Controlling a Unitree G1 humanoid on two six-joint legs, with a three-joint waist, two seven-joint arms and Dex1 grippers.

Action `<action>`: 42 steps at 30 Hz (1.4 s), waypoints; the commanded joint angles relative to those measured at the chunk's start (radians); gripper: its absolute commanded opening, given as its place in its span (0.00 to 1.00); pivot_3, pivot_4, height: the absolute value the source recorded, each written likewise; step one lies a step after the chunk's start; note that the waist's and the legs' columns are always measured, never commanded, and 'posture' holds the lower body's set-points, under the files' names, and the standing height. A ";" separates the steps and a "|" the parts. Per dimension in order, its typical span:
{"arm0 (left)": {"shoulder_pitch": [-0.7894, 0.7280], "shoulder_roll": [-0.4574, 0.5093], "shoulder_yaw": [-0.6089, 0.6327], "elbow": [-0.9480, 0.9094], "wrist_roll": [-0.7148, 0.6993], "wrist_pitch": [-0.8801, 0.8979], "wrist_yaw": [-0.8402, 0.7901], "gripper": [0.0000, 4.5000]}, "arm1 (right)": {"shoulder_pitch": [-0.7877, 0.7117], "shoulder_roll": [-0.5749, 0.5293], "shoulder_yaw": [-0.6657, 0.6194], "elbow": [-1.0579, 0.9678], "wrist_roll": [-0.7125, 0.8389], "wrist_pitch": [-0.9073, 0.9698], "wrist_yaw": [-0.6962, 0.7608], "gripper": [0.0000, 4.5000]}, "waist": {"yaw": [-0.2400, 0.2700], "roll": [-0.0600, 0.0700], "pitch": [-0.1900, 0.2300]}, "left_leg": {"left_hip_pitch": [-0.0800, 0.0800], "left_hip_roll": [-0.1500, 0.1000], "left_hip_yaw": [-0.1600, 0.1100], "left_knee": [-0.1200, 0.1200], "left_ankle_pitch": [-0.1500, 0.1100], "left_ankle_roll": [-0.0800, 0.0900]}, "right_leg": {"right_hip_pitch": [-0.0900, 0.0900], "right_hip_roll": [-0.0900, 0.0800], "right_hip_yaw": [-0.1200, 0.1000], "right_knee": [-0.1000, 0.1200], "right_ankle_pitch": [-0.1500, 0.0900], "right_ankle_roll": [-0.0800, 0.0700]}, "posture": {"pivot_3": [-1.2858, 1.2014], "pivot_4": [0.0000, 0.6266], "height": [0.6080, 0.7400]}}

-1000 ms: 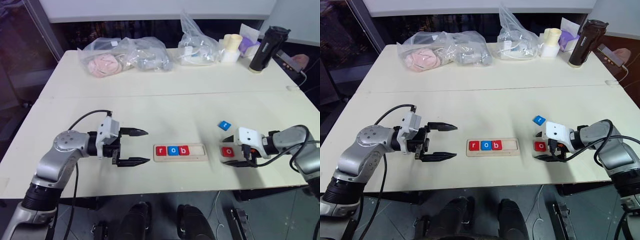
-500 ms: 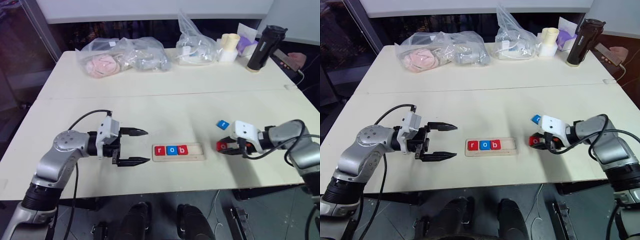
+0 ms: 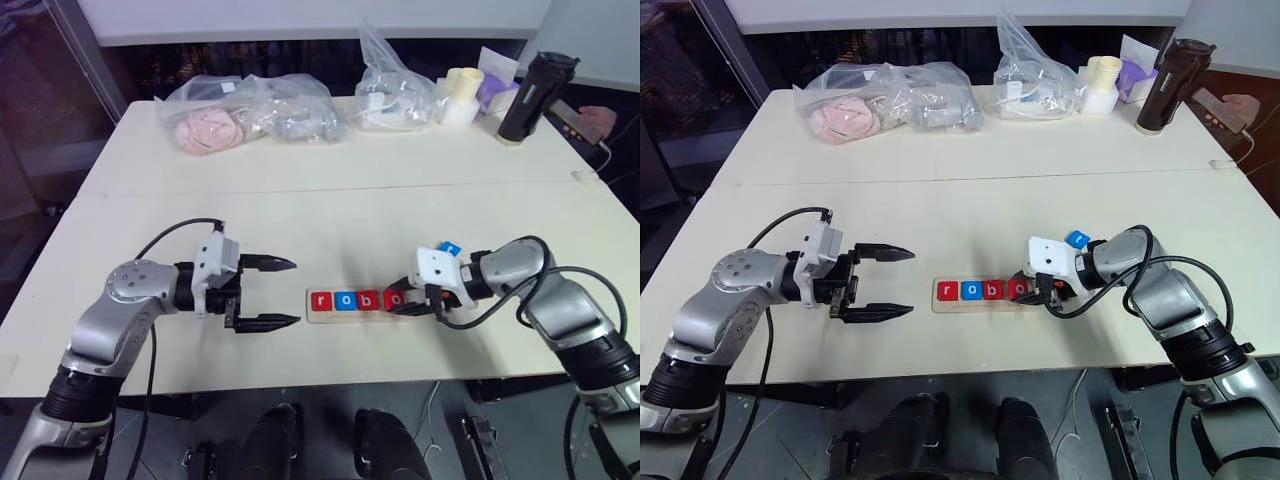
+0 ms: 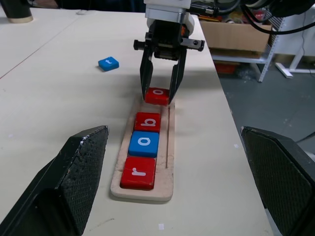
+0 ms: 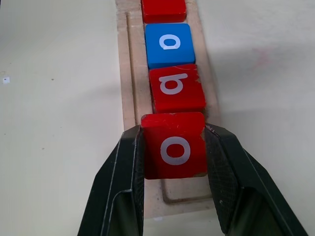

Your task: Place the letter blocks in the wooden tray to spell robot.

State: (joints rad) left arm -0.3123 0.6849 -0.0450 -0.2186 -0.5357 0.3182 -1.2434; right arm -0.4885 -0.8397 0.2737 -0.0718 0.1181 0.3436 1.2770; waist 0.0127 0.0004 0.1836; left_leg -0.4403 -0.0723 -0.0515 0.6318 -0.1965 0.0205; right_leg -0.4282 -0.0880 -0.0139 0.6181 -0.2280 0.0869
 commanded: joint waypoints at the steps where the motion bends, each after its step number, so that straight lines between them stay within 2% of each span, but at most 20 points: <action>1: 0.006 0.009 0.026 -0.038 -0.018 -0.001 0.005 1.00 | -0.027 0.013 0.004 -0.003 -0.014 -0.016 -0.004 0.25 | 0.000 0.000 0.000 | 0.000 0.000 0.000 0.000 0.000 0.000 | 0.000 0.000 0.000 0.000 0.000 0.000 | 0.52 0.24 0.98; 27: 0.021 0.007 0.023 -0.061 -0.027 0.009 0.025 1.00 | -0.039 0.036 0.012 0.047 -0.045 -0.041 0.001 0.25 | 0.000 0.000 0.000 | 0.000 0.000 0.000 0.000 0.000 0.000 | 0.000 0.000 0.000 0.001 0.000 0.000 | 0.52 0.24 0.98; 33: 0.022 0.006 0.023 -0.061 -0.029 0.010 0.028 1.00 | -0.050 0.048 0.013 0.054 -0.051 -0.045 -0.007 0.94 | 0.000 0.000 0.000 | 0.000 0.000 0.000 0.000 0.000 0.000 | 0.000 0.000 0.000 0.001 0.000 0.000 | 0.52 0.24 0.98; 34: 0.023 0.006 0.023 -0.061 -0.029 0.010 0.029 1.00 | -0.054 0.049 0.012 0.052 -0.051 -0.046 -0.007 0.99 | 0.000 0.000 0.000 | 0.000 0.000 0.000 0.000 0.000 0.000 | 0.000 0.000 0.000 0.001 0.000 0.000 | 0.52 0.24 0.98; 42: 0.025 0.002 0.021 -0.062 -0.029 0.009 0.035 1.00 | -0.082 0.036 -0.031 0.039 -0.028 -0.022 -0.020 0.99 | 0.000 0.000 0.000 | 0.000 0.000 0.000 0.000 0.000 0.000 | 0.000 0.000 0.000 0.002 0.000 0.000 | 0.52 0.24 0.98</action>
State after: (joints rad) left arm -0.2879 0.6857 -0.0445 -0.2472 -0.5501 0.3271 -1.2140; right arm -0.5548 -0.7958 0.2793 -0.0014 0.0668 0.3208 1.2565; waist 0.0129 0.0004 0.1835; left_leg -0.4399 -0.0723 -0.0515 0.6323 -0.1960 0.0200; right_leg -0.4281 -0.0875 -0.0139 0.6198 -0.2279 0.0869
